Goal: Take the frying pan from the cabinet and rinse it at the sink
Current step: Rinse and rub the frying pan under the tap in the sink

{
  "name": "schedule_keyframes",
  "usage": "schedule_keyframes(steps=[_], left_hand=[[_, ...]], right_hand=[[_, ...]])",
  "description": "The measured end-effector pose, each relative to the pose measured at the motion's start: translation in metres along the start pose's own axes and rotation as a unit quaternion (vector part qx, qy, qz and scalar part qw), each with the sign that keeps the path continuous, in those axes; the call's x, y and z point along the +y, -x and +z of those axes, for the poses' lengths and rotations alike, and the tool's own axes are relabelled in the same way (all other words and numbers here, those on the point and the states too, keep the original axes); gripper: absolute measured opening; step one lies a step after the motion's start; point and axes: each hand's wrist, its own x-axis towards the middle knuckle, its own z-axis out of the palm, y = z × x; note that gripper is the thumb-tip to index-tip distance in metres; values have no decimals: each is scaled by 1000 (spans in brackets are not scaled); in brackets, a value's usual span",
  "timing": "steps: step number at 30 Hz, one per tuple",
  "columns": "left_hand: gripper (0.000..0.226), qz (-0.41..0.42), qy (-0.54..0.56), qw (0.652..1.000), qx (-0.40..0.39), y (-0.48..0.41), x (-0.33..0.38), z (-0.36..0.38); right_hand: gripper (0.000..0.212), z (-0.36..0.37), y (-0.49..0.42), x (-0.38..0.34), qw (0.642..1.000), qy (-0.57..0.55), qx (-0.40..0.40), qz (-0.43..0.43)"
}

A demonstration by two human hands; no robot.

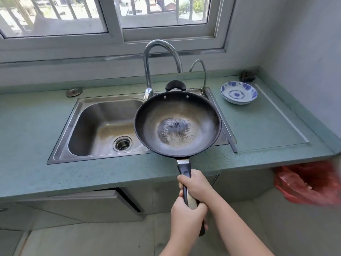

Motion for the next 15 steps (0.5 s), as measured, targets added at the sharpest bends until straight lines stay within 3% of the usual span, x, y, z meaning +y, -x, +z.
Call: schedule_keyframes(steps=[15], left_hand=[[10, -35, -33, 999, -25, -102, 32, 17]], right_hand=[[33, -24, -97, -15, 993, -82, 27, 76]])
